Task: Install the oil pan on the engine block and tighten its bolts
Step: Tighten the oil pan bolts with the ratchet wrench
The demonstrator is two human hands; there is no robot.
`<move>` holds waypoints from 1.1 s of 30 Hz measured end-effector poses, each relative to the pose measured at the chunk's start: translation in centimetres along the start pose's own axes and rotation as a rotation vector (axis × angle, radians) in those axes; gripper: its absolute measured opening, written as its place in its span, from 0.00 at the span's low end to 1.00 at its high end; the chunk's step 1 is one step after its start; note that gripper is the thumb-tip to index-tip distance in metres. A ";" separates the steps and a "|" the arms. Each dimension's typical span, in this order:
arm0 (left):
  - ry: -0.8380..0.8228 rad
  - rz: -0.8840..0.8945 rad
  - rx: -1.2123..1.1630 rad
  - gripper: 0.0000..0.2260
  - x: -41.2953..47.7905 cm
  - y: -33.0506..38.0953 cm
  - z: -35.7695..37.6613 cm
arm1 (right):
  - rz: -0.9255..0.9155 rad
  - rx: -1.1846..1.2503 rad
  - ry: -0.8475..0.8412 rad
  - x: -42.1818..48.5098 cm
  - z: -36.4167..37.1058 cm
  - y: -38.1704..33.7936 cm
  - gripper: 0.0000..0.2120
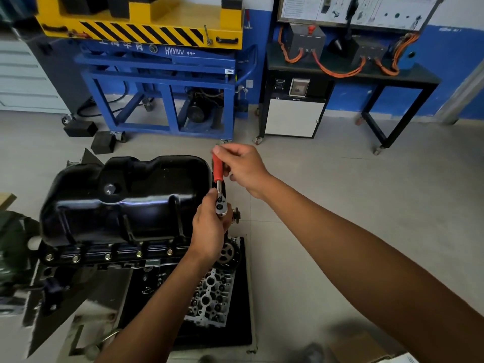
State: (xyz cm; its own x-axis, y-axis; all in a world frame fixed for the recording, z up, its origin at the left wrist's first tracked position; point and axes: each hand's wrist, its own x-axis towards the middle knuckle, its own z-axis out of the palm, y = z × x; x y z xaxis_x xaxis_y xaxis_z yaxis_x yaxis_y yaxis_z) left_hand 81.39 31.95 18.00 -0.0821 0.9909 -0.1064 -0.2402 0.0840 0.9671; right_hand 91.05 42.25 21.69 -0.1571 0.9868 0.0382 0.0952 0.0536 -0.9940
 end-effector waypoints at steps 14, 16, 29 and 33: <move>0.011 0.068 0.086 0.26 -0.9 0.1 0.2 | 0.040 0.373 0.299 -11.4 -6.0 2.8 0.10; 0.045 0.097 0.088 0.25 -1.0 0.0 0.4 | 0.022 0.383 0.305 -13.6 -6.0 2.8 0.11; 0.044 0.089 0.095 0.24 0.0 0.7 0.5 | 0.066 0.470 0.101 -20.6 -1.6 4.1 0.16; -0.034 0.034 0.064 0.24 -0.2 0.9 -0.6 | 0.093 0.511 0.134 -18.6 -3.6 4.1 0.15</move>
State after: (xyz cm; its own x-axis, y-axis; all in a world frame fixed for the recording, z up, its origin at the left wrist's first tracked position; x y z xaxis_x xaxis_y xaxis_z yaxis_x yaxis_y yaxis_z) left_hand 80.60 31.71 18.74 -0.0564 0.9962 -0.0665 -0.1749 0.0557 0.9830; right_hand 97.87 24.70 17.24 -0.0412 0.9965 -0.0730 -0.3935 -0.0833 -0.9155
